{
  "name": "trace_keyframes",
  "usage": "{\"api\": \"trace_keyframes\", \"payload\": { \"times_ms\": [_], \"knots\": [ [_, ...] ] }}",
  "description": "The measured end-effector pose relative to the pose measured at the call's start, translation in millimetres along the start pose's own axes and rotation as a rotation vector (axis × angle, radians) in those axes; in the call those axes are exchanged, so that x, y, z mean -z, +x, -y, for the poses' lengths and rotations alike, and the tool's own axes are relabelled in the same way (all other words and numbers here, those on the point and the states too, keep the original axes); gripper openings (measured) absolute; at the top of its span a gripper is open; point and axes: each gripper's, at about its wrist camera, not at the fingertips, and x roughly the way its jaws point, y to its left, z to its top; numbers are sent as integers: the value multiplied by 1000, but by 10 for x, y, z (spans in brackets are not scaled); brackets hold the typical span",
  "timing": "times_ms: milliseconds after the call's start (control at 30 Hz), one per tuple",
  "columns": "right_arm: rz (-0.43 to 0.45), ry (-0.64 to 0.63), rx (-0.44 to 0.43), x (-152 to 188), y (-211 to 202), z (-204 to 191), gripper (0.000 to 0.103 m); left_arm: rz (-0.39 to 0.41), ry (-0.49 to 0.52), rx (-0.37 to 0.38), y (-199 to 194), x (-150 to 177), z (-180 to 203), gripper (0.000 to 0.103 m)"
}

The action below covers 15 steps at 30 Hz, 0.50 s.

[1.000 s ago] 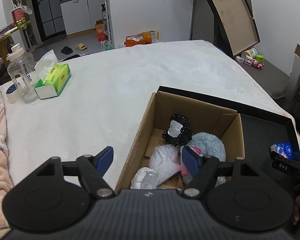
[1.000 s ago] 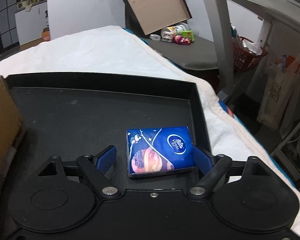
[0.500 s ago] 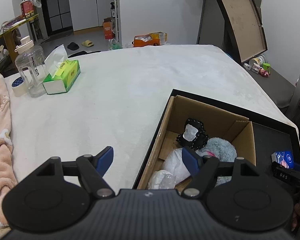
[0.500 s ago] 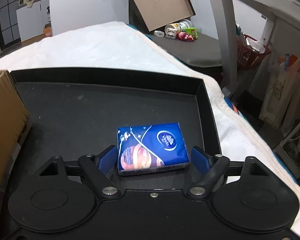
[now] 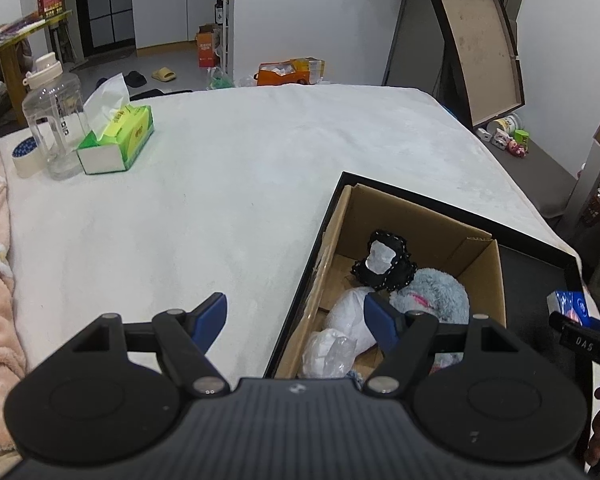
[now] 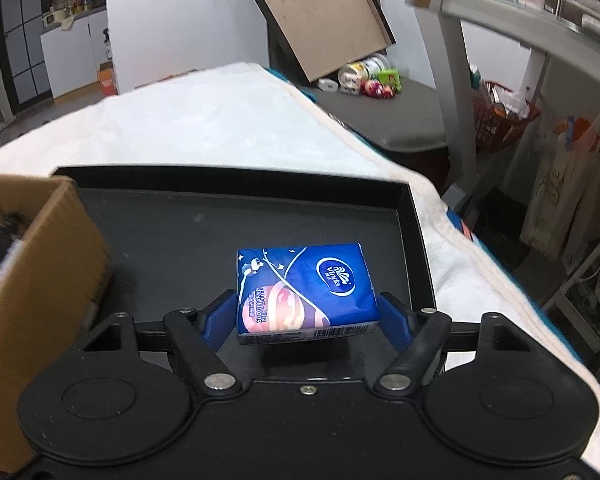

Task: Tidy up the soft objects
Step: 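Close the right tool on the blue tissue pack and lift it, then carry the tissue pack with the right tool over the box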

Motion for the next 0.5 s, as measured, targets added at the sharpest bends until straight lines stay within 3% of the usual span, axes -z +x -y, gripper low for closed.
{"api": "trace_keyframes", "payload": {
  "times_ms": [500],
  "knots": [
    [54, -23, -57, -228, -595, -369, 73, -8, -43, 128, -65, 132, -188, 71]
  ]
}}
